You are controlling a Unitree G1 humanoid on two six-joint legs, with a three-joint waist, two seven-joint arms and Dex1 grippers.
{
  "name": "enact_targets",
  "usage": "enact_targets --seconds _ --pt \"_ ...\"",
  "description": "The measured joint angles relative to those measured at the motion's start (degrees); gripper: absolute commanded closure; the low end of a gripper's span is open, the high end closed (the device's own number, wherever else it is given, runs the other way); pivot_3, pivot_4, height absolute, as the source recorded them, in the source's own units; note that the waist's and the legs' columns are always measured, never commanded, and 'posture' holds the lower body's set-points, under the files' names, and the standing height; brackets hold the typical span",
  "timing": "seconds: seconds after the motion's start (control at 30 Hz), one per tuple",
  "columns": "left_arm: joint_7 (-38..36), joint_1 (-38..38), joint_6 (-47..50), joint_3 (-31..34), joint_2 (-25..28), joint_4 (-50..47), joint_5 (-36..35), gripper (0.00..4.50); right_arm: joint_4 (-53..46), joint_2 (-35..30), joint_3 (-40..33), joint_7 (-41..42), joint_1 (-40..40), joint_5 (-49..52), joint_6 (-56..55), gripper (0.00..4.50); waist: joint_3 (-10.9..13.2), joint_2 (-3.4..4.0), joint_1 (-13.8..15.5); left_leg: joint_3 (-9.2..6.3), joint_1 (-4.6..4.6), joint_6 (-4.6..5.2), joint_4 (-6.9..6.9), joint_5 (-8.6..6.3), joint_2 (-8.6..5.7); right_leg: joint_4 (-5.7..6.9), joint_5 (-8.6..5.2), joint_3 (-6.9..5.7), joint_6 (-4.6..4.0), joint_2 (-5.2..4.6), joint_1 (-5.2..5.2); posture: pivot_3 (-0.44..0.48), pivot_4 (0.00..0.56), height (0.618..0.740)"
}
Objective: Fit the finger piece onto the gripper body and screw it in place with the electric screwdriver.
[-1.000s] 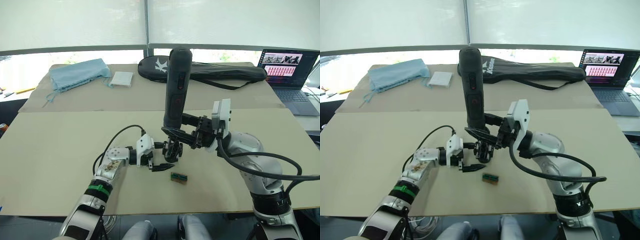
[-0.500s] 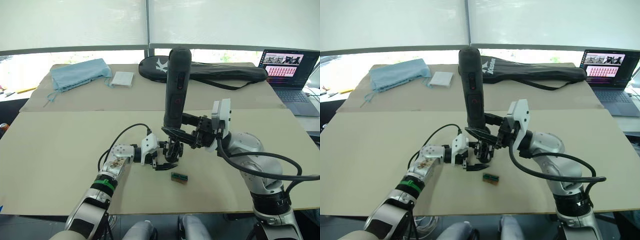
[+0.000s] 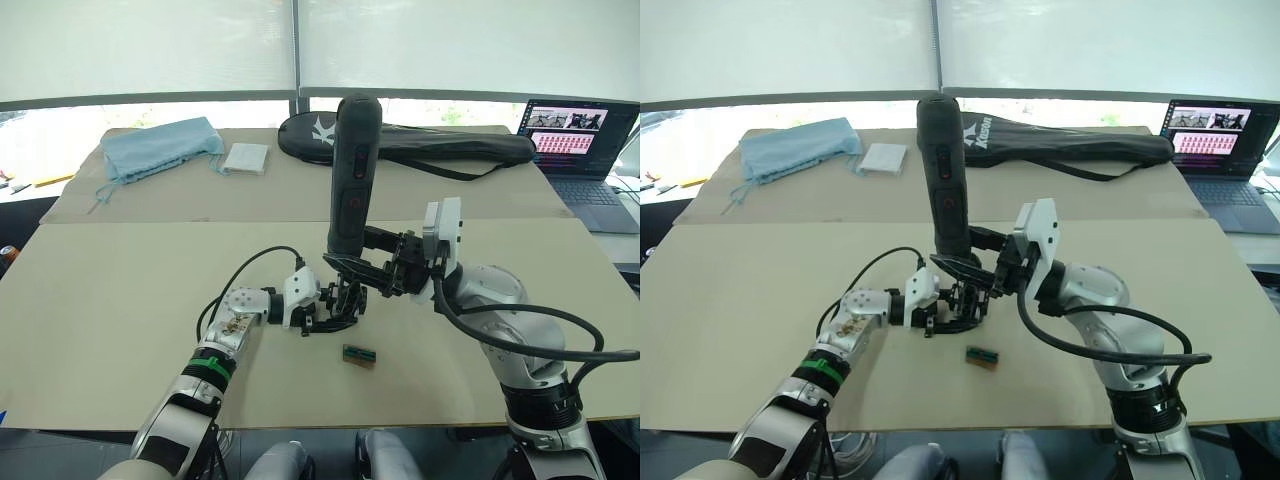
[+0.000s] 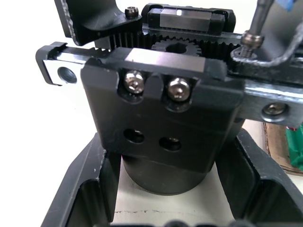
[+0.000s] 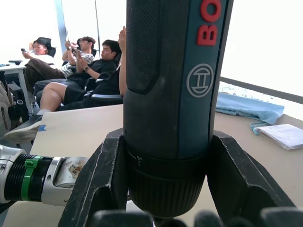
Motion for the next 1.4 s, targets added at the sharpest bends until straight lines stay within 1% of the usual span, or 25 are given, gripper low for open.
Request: enact_targets --seconds 0.4,0.6,1.03,1.4 --pt "0.2 0.0 0.0 -0.2 -0.1 0.1 0.0 2.17 -0.1 0.0 0.4 0.0 1.6 -1.1 -2.5 2.57 -0.1 -0.01 0.0 -0.02 0.05 0.0 0.0 0.0 0.0 0.0 0.0 -0.01 0.0 0.0 0.05 0.0 0.15 0.74" --pt "0.3 0.0 0.5 -0.2 0.0 0.1 0.0 2.17 0.0 -0.2 1.7 0.3 1.8 -2.5 -4.1 2.57 -0.1 0.0 0.0 -0.02 0.18 0.01 -0.01 -0.01 0.0 0.0 0.0 0.0 0.0 0.0 0.15 0.0 0.15 0.74" --pt "0.5 0.2 1.0 -0.2 0.2 0.1 0.0 2.17 0.1 -1.0 4.2 -1.7 0.7 -4.0 -3.3 2.57 -0.3 -0.02 0.0 -0.02 0.28 0.01 -0.03 -0.01 0.01 0.01 0.0 0.01 0.0 0.01 0.2 0.0 0.15 0.74" --pt "0.8 0.3 1.1 -0.4 0.2 0.1 0.0 2.17 -0.3 -2.3 5.5 -0.6 1.2 -5.1 -4.6 2.57 -0.6 -0.27 0.0 -0.02 0.3 0.01 -0.05 -0.01 0.02 0.0 0.0 0.01 0.01 0.02 0.22 0.0 0.15 0.74"
